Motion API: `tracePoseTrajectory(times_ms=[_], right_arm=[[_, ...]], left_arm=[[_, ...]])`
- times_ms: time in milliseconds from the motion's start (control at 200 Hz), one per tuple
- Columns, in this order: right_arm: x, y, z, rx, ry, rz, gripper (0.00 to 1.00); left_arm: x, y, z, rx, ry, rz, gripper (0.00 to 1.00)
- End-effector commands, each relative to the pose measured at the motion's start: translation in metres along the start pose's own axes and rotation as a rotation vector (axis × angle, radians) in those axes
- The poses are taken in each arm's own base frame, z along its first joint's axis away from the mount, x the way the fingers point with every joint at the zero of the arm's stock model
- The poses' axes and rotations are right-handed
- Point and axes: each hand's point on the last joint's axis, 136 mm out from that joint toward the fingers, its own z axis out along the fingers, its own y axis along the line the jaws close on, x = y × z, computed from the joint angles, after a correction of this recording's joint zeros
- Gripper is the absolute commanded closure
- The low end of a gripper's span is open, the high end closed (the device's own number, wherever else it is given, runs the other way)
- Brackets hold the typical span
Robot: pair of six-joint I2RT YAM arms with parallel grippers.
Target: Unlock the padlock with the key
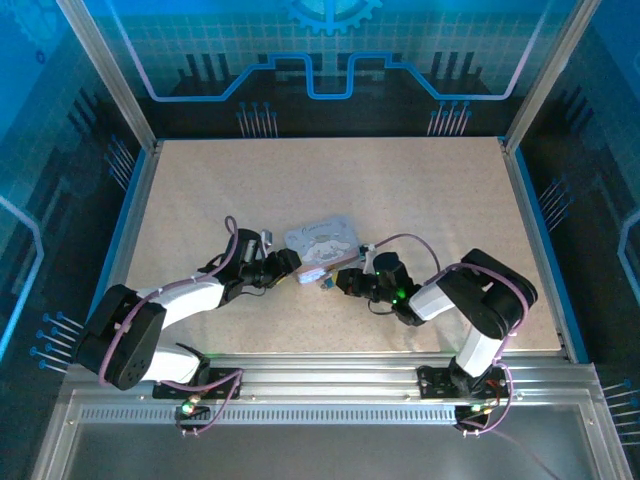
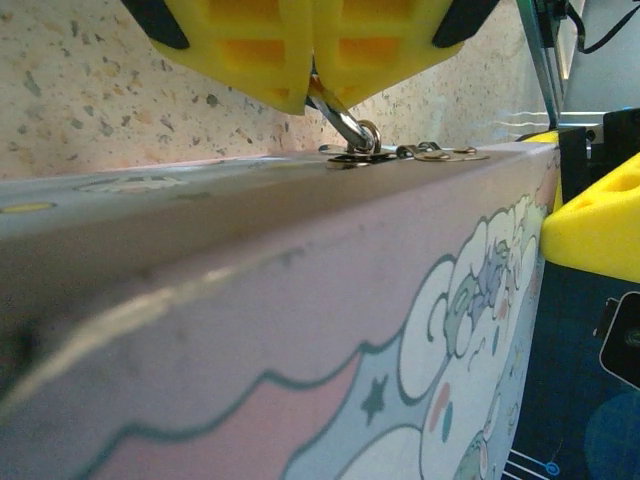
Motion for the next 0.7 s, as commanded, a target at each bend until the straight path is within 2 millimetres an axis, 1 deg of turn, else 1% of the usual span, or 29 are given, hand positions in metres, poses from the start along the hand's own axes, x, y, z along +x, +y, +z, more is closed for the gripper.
tracePoseTrajectory(times_ms=[0, 110, 275, 350, 465, 585, 695], right_arm=[[-0.015, -0.002, -0.008, 0.011, -0.059, 0.034, 0.98], [-0.019, -0.004, -0.011, 0.015, -0.070, 0.053, 0.98], [-0.018, -0.010, -0.014, 0.040, -0.064, 0.059, 0.98], [-0.017, -0.011, -0.017, 0.049, -0.062, 0.049, 0.98], [-0.016, -0.010, -0.023, 0.075, -0.046, 0.009, 0.98], [-0.017, -0.007, -0.033, 0.103, -0.038, -0.049, 0.98], [-0.016, 0.002, -0.045, 0.116, -0.003, -0.123, 0.98]], left_arm=[[0.021, 0.033, 0.003, -0.108, 0.055, -0.046, 0.41], [0.021, 0.033, 0.003, -0.108, 0.056, -0.045, 0.38], [0.020, 0.029, 0.002, -0.095, 0.053, -0.047, 0.34], [0.019, 0.025, 0.000, -0.084, 0.047, -0.043, 0.31], [0.016, 0.018, -0.006, -0.070, 0.031, -0.034, 0.26], [0.009, 0.007, -0.016, -0.059, 0.004, -0.008, 0.19], [0.003, -0.001, -0.028, -0.053, -0.029, 0.021, 0.14]])
